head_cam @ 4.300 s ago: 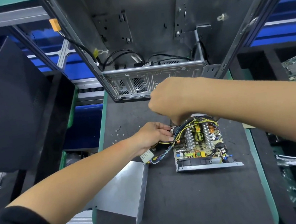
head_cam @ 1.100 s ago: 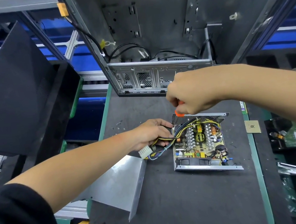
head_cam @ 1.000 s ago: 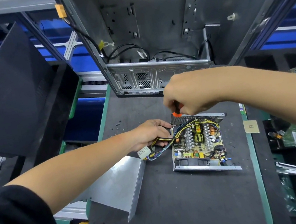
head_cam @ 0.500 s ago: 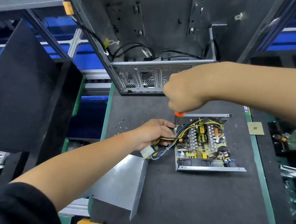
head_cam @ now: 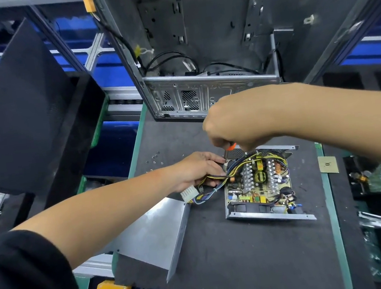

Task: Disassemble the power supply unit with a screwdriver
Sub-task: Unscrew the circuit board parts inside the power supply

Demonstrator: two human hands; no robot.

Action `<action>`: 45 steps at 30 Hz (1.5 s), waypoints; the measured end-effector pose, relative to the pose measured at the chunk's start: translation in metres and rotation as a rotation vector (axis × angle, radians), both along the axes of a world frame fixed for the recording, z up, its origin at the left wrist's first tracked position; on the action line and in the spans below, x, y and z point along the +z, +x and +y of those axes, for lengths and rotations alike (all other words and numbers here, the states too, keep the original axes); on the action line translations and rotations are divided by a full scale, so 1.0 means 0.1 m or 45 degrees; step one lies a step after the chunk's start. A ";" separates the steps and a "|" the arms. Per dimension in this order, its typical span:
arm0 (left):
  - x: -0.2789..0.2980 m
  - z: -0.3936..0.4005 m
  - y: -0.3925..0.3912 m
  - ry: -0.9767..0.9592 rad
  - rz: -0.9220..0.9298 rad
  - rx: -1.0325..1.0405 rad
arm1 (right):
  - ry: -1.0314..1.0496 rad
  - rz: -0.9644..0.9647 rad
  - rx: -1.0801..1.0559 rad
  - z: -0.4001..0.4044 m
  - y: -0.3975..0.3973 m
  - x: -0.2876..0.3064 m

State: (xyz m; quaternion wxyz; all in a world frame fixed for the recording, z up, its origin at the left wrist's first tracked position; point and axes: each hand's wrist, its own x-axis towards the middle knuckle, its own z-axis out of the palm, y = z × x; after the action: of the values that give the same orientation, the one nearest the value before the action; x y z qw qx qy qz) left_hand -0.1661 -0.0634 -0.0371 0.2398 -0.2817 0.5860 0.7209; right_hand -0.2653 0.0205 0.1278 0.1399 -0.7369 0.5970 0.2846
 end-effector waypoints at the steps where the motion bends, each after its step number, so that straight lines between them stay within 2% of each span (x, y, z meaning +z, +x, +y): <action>1: 0.00 0.00 0.00 0.005 -0.003 0.002 | -0.005 0.000 0.010 -0.01 -0.02 -0.02; 7: 0.00 0.00 -0.01 -0.012 -0.012 -0.018 | -0.027 -0.193 -0.322 -0.05 -0.17 -0.05; 11: 0.00 0.00 0.00 -0.008 -0.010 -0.023 | 0.018 -0.473 -0.741 0.00 -0.20 -0.05; 12: 0.01 0.00 0.00 -0.009 -0.011 -0.024 | 0.019 -0.488 -0.836 -0.01 -0.20 -0.06; 14: 0.01 0.00 0.00 -0.005 -0.015 -0.022 | 0.032 -0.348 -0.922 -0.01 -0.16 -0.09; 17: 0.01 0.00 -0.01 -0.005 -0.017 -0.019 | 0.100 -0.096 -0.676 -0.02 -0.01 -0.08; 23: 0.02 0.00 0.01 -0.008 -0.013 -0.012 | -0.091 -0.092 -0.326 0.06 0.07 -0.06; 26: 0.02 0.00 0.00 -0.014 -0.019 -0.026 | -0.108 -0.043 -0.220 0.03 0.03 -0.01; 31: -0.01 0.00 -0.01 -0.016 -0.021 -0.024 | -0.159 -0.067 -0.279 0.06 -0.06 -0.01; 36: -0.03 -0.01 -0.01 0.014 -0.011 -0.020 | -0.152 -0.280 -0.696 0.10 -0.09 -0.06; 39: -0.03 -0.02 -0.01 0.009 -0.010 -0.020 | -0.027 -0.203 -0.847 0.07 -0.08 -0.10; 42: -0.02 -0.01 -0.01 0.004 -0.013 -0.020 | 0.006 -0.129 -0.730 0.05 -0.04 -0.10; 45: -0.02 -0.01 -0.01 -0.003 -0.011 -0.018 | -0.090 -0.161 -0.545 0.07 -0.01 -0.05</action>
State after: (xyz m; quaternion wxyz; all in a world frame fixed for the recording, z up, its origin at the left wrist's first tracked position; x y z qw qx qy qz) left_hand -0.1674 -0.0646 -0.0396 0.2471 -0.2811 0.5877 0.7173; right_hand -0.2664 0.0278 0.1229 0.2084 -0.6141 0.7394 0.1808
